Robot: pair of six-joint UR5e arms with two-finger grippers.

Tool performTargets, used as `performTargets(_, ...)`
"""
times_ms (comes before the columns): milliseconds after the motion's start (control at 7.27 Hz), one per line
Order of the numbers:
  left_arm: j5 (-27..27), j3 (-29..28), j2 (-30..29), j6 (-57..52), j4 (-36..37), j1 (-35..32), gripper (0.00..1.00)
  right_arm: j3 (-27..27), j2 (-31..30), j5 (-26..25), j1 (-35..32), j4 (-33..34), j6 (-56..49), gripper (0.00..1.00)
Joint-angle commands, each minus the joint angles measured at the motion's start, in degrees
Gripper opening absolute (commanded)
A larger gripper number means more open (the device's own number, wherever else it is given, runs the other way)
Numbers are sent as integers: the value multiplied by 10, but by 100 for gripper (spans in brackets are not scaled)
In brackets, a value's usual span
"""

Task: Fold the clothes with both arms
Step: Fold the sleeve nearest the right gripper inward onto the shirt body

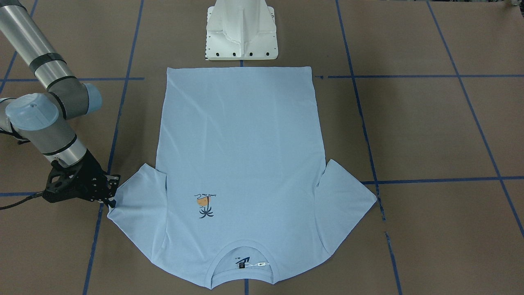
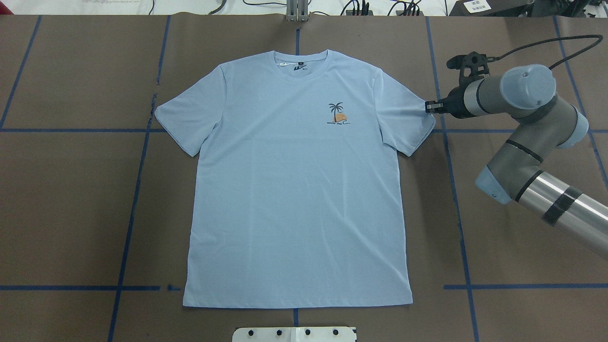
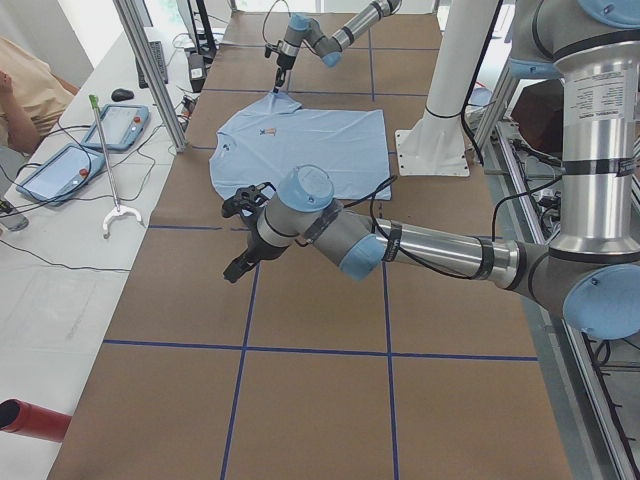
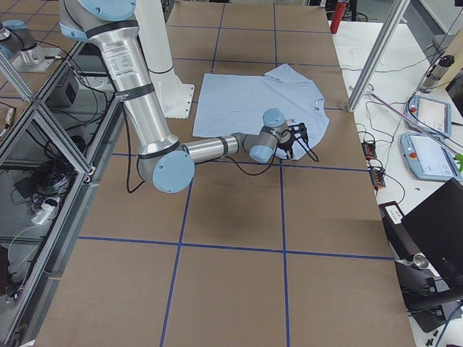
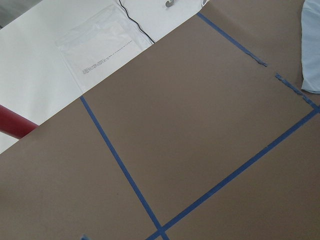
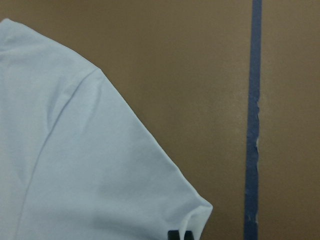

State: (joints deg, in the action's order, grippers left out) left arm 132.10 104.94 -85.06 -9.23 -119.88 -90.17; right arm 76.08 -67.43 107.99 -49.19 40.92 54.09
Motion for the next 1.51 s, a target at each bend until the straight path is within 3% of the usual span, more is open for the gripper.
performTargets(0,0,0,2,0,0,0,100,18,44,-31,8,54,39,0)
performTargets(275,0,-2,2,0,0,0,100,28,127,-128,79,170,101,0)
performTargets(550,3,-4,2,0,0,0,100,-18,187,-203,125,197,141,0)
performTargets(963,3,-1,6,0,0,0,100,-74,230,-212,131,195,143,0)
performTargets(1101,3,-4,5,0,0,0,100,-75,237,-213,132,195,142,99)
performTargets(1239,3,0,4,0,0,1,100,-76,252,-206,128,199,143,100)
performTargets(1376,4,3,-3,0,-10,4,100,-74,269,-154,104,228,133,100)
